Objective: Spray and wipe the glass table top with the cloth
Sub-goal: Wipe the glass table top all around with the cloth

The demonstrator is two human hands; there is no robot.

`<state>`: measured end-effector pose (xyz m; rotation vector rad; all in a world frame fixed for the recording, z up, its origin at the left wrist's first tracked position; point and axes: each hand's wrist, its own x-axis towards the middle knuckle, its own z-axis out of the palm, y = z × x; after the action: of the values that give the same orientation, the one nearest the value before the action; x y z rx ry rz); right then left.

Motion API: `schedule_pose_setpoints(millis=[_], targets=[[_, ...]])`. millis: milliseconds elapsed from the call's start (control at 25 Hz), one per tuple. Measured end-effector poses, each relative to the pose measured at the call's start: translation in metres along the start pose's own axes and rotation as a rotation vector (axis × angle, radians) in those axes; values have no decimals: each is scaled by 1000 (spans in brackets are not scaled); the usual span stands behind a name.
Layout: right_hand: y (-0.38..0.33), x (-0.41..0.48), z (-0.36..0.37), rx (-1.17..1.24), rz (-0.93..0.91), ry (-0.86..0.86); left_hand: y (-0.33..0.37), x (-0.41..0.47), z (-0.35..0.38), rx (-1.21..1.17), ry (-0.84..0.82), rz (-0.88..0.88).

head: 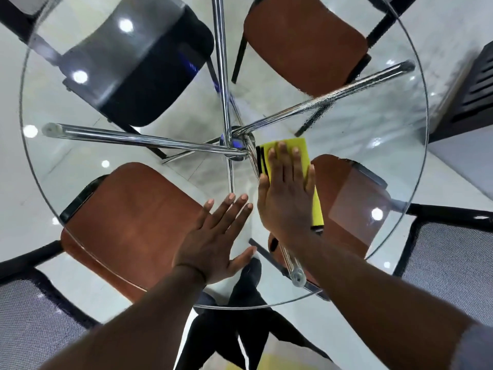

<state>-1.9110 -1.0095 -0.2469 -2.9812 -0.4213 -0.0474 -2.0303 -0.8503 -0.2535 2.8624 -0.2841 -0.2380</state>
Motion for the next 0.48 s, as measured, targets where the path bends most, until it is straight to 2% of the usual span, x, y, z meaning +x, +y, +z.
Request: schedule_pose_setpoints(millis=[160, 280, 360, 480], targets=[[-8, 140, 18, -84, 65, 119, 1, 0, 0, -8, 19, 9], [-17, 218, 18, -38, 132, 12, 0, 0, 3, -18, 38, 9], [-16, 219, 22, -13, 125, 22, -1, 2, 1, -23, 58, 18], [-4, 161, 21, -13, 1, 127, 1, 1, 1, 10, 56, 13]])
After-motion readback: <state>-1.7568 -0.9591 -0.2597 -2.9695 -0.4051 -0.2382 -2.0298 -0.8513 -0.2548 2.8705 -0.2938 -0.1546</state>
